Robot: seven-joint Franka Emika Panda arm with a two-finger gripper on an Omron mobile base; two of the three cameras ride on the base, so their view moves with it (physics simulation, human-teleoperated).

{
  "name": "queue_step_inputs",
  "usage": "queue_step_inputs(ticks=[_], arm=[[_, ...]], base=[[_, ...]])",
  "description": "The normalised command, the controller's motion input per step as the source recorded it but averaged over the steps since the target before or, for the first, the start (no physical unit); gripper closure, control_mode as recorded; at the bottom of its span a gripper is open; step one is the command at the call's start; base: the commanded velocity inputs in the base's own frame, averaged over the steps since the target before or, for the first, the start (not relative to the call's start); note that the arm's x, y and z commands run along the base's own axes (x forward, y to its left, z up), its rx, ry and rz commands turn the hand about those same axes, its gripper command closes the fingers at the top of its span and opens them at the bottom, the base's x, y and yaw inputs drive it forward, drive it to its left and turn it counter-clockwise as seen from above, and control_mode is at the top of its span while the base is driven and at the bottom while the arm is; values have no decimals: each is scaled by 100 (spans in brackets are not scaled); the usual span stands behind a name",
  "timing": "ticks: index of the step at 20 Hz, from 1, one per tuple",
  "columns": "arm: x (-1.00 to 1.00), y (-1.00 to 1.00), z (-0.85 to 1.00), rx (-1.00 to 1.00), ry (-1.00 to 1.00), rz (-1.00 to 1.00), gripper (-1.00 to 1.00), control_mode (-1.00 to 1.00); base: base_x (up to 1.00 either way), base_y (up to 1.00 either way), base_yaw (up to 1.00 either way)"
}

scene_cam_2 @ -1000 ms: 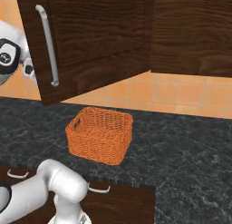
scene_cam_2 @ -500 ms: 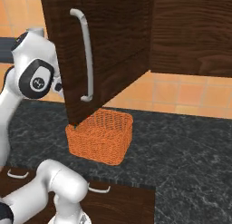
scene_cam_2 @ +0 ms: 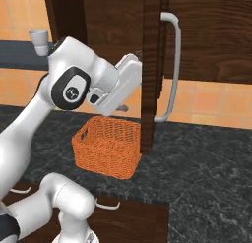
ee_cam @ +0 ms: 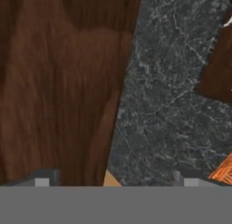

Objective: Open the cabinet, pick up the bread from the cabinet and place it in the basket. Then move the basket to the dining counter.

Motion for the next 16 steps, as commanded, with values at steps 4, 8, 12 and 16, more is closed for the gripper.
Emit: queue_step_inputs(ticks=[4, 8, 12, 16], arm=[[0, 82, -38, 12, -23, 3, -100, -100], [0, 97, -4, 0, -6, 33, -100, -100], [0, 55, 35, -16, 9, 47, -100, -100], [-13, 5, 22, -52, 25, 41, -100, -100]], base=[[0, 0, 0], [0, 0, 0], [0, 0, 0], [0, 0, 0]])
